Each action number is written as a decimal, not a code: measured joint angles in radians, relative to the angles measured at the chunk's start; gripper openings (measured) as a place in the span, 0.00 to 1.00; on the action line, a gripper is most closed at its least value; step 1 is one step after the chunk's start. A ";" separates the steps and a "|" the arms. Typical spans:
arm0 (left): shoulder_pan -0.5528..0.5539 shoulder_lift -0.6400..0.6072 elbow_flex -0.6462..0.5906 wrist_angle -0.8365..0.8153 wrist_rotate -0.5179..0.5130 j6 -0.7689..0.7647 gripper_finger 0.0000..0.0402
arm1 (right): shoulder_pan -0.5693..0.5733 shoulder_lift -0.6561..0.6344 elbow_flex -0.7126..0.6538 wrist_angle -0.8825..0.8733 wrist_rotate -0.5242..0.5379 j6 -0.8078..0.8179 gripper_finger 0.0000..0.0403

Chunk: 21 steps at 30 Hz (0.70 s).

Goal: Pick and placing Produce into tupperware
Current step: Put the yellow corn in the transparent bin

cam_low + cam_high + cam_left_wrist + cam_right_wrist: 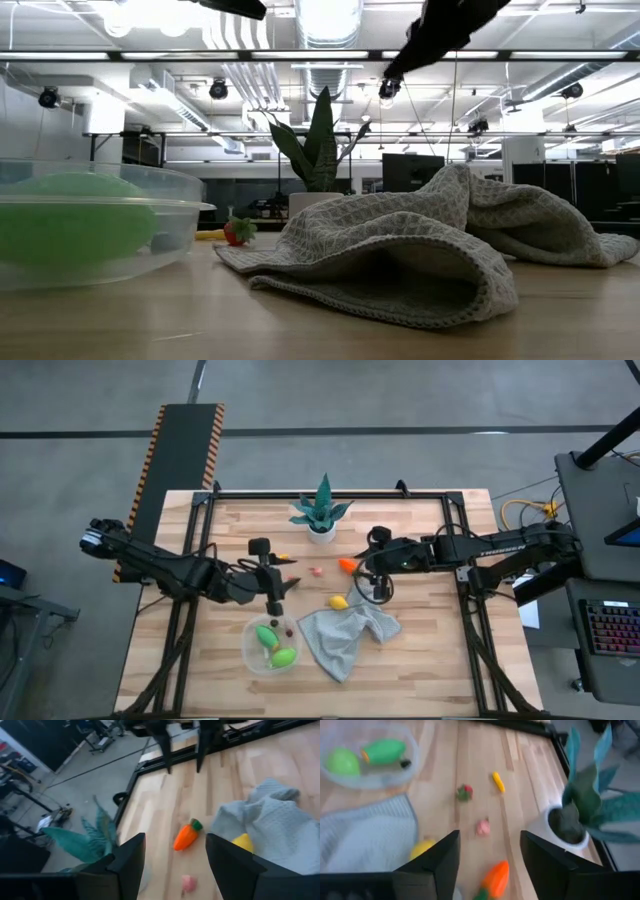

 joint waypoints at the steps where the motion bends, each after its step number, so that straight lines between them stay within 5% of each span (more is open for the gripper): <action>1: 0.001 -0.005 0.001 -0.005 -0.009 -0.001 0.48 | 0.000 0.000 -0.001 -0.014 0.011 0.000 0.45; 11: 0.047 -0.048 -0.004 -0.103 -0.029 -0.007 0.48 | 0.001 0.000 -0.030 -0.035 0.023 -0.053 0.06; 21: 0.224 -0.050 -0.014 -0.315 0.059 -0.064 0.48 | 0.003 0.000 -0.076 -0.035 0.019 0.017 0.03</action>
